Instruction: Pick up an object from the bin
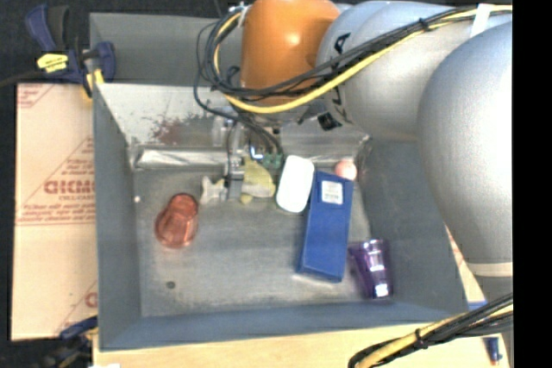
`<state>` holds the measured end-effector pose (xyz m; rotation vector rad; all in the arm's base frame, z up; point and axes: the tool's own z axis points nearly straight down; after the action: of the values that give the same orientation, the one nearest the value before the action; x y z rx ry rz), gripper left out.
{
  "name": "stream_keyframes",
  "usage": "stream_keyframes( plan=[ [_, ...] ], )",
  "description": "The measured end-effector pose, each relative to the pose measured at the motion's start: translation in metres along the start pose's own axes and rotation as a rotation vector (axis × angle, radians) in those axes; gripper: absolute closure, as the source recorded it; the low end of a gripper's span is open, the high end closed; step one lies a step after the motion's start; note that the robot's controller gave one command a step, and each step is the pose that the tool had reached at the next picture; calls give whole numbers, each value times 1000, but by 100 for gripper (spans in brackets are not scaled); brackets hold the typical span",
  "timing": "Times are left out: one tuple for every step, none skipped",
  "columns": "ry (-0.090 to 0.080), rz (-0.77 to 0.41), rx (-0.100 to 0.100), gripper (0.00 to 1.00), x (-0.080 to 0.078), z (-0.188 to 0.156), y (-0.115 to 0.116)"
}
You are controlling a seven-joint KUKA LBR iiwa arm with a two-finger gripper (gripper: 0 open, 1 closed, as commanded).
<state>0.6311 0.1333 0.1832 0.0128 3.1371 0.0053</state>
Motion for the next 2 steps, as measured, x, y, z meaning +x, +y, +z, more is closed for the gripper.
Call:
stream_keyframes(
  plan=[
    [-6,21,0,0,-10,63,-80],
    [-7,-37,2,0,-15,74,-97]
  ],
)
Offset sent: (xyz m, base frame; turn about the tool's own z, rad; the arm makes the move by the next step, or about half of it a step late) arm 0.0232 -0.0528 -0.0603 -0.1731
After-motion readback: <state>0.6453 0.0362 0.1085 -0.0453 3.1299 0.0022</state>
